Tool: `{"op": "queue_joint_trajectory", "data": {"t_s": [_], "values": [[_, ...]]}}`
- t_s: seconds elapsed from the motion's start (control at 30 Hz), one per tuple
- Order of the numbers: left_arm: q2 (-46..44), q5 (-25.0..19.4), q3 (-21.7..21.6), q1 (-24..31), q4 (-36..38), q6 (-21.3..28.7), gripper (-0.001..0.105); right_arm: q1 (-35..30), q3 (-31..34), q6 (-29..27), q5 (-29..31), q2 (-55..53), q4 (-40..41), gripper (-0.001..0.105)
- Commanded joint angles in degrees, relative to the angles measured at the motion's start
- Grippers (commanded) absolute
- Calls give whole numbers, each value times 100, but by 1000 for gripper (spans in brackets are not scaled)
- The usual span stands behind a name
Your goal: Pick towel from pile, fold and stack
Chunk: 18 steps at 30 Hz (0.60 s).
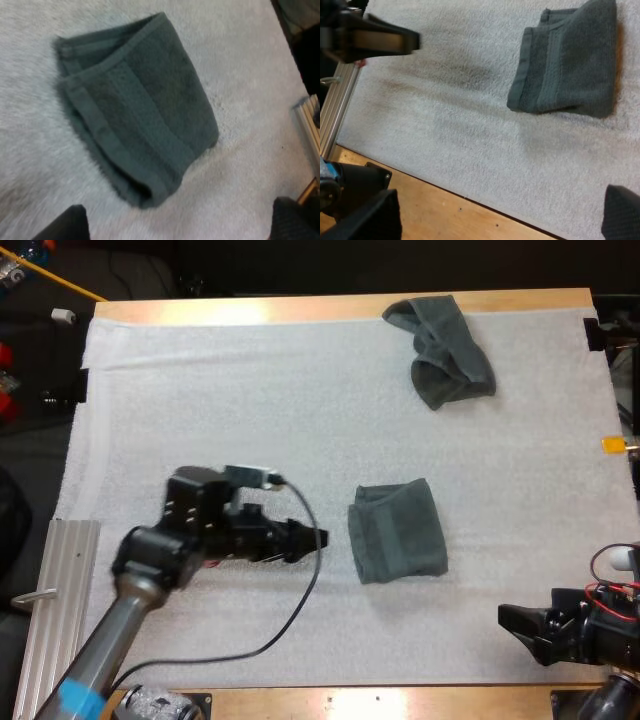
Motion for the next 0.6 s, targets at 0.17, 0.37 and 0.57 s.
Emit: {"op": "queue_joint_trajectory", "data": {"t_s": [0.17,0.37,0.57], "values": [[1081,-133,-14,-593,-1211,-738,71,6,-8,26,-18,-5,49,78],[2090,-133,-66,-848,-1917,-1193,71,6,-8,26,-18,-5,49,78],[2855,-133,-263,-850,-1988,-1232,71,6,-8,71,-18,-5,49,78]]}}
